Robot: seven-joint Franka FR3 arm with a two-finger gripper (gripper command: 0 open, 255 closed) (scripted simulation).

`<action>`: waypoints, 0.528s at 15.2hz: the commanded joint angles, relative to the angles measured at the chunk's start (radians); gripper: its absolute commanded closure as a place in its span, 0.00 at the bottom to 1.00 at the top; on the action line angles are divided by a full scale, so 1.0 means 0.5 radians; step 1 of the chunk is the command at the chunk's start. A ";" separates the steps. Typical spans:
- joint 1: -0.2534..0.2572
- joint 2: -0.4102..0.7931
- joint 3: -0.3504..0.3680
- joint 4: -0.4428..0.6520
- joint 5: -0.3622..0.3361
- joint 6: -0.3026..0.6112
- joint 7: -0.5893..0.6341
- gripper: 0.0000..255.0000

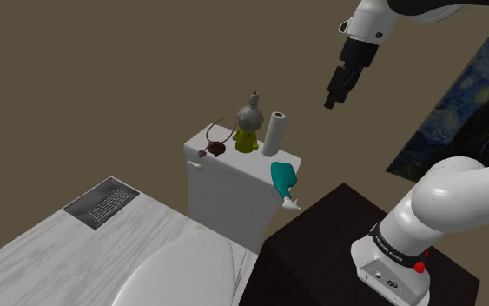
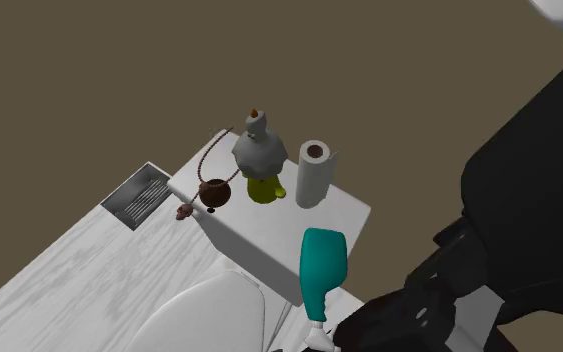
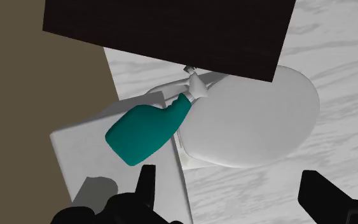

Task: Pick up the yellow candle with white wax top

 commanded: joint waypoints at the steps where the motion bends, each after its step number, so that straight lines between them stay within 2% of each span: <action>1: 0.000 0.000 0.000 0.000 0.000 0.000 0.000 0.00; 8: -0.014 0.392 -0.037 0.031 0.020 0.536 -0.093 0.00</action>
